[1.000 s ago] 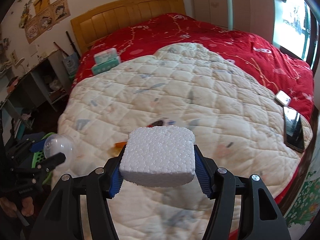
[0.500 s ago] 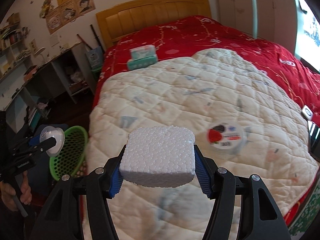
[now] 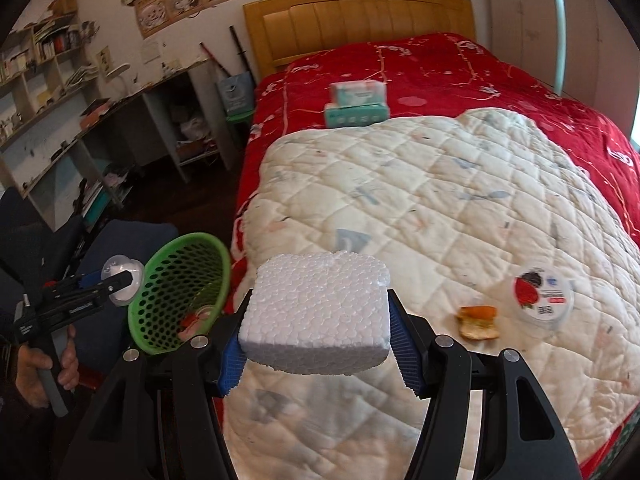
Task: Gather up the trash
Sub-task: 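Open the left tool over the green wastebasket to drop the clear dome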
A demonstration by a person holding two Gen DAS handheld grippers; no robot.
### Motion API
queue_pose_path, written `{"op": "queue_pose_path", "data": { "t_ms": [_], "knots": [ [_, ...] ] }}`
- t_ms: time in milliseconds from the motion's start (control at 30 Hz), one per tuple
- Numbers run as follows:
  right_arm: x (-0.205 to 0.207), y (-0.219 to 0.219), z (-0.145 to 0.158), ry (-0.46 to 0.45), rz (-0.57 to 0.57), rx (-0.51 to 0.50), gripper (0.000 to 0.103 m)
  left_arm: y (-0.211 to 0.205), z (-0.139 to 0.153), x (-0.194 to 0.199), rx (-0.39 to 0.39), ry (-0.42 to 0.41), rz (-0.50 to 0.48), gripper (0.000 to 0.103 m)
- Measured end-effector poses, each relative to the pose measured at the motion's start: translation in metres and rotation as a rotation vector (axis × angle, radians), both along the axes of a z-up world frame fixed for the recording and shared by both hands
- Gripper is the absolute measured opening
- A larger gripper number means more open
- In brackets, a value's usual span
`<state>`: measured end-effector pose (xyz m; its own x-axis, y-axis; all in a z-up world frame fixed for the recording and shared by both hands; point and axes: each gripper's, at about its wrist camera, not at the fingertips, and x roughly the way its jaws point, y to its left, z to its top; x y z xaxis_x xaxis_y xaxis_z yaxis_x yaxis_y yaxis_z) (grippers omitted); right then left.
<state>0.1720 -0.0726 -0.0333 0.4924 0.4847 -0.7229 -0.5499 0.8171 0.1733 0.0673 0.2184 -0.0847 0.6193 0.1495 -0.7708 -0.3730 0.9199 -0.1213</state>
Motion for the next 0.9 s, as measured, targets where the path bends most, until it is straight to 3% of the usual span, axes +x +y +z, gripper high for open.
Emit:
{"op": "queue_pose_path", "data": {
  "t_ms": [400,533,900],
  "knots": [
    [-0.002,0.034,-0.010,0.025,0.058,-0.009,0.060,0.031,-0.033,-0.007,-0.077,0.051,0.058,0.065],
    [-0.004,0.040,-0.012,0.034,0.071,-0.007,0.060,0.033,-0.033,-0.012,-0.087,0.037,0.062,0.073],
    [-0.009,0.065,-0.013,0.040,0.118,0.003,0.060,0.039,-0.021,-0.033,-0.074,0.006,0.096,0.073]
  ]
}}
